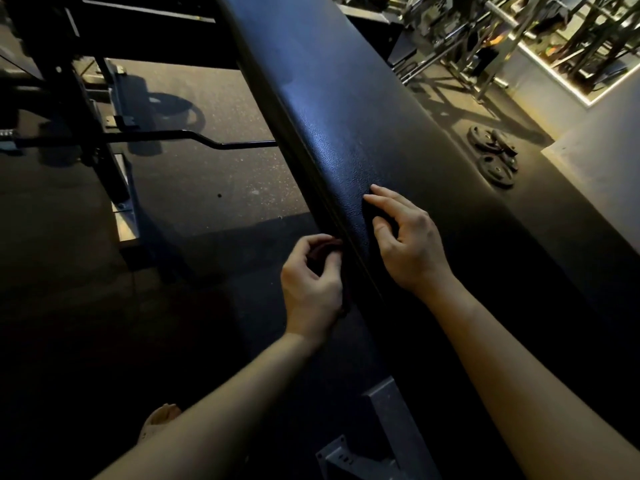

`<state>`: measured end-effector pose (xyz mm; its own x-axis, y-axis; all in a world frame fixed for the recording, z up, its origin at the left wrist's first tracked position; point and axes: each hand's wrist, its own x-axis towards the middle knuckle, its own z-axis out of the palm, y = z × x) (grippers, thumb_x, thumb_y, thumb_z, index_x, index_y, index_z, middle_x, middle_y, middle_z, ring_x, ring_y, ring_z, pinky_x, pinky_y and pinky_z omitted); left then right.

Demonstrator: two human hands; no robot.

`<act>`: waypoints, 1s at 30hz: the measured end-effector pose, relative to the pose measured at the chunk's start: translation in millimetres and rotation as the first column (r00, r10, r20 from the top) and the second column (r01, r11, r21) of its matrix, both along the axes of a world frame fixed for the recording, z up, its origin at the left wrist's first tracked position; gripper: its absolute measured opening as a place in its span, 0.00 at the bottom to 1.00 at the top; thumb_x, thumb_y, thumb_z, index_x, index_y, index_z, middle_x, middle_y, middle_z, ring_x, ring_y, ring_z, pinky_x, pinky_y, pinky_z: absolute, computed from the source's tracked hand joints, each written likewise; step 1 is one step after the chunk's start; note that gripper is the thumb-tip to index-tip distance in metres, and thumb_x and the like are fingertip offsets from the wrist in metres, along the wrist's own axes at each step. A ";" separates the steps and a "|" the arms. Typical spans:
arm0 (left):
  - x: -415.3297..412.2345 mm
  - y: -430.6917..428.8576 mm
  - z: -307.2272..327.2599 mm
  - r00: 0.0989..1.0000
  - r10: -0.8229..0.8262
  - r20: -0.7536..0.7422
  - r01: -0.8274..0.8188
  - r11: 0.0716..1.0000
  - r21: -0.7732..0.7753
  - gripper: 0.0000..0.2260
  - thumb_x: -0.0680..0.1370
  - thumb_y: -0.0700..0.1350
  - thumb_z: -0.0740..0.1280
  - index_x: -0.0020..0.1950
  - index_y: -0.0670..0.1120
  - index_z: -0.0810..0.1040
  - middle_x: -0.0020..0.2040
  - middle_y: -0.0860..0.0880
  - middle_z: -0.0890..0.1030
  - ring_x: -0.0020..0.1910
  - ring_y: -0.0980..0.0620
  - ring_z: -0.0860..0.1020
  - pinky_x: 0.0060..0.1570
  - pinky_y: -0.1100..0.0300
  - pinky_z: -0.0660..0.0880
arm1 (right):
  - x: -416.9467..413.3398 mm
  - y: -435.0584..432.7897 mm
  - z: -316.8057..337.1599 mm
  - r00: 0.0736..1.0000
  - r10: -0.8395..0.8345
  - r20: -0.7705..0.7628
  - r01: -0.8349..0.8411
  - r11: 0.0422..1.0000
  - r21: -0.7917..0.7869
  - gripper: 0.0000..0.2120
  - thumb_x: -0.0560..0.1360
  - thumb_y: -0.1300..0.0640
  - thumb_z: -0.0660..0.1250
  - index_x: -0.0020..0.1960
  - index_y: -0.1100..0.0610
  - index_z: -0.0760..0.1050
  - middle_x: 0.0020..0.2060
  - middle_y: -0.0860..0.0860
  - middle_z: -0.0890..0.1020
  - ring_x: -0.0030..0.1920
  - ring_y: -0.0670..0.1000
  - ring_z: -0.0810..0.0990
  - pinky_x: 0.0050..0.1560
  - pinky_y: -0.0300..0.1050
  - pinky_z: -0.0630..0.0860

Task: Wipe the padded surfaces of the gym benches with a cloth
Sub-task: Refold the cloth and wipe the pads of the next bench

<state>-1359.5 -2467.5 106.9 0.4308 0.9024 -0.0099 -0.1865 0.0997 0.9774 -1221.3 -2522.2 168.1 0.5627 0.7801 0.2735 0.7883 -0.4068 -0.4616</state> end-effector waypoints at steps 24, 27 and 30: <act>57.7 190.2 16.2 0.998 0.045 0.049 -0.031 0.970 -0.241 0.11 0.77 0.33 0.71 0.56 0.43 0.77 0.52 0.44 0.81 0.51 0.44 0.83 0.47 0.54 0.84 | -8.0 -1.6 12.1 1.000 -0.023 -0.021 0.023 0.999 -0.025 0.19 0.76 0.55 0.63 0.65 0.55 0.81 0.69 0.47 0.78 0.70 0.46 0.75 0.73 0.49 0.70; 43.6 175.5 13.8 0.985 -0.163 0.061 0.169 0.979 -0.112 0.12 0.77 0.29 0.69 0.57 0.42 0.75 0.54 0.41 0.79 0.49 0.43 0.83 0.44 0.53 0.84 | -9.5 -1.2 13.3 0.999 -0.035 -0.010 0.035 0.999 -0.037 0.17 0.77 0.58 0.64 0.65 0.56 0.81 0.69 0.49 0.79 0.69 0.47 0.76 0.73 0.46 0.70; 21.9 142.4 6.1 0.964 -0.261 0.048 0.264 0.960 -0.095 0.13 0.77 0.26 0.67 0.56 0.41 0.73 0.48 0.43 0.77 0.41 0.45 0.80 0.35 0.59 0.83 | -12.6 -1.5 15.0 0.999 -0.045 0.008 0.045 0.997 -0.061 0.16 0.78 0.60 0.65 0.65 0.57 0.81 0.69 0.51 0.79 0.69 0.49 0.76 0.73 0.43 0.68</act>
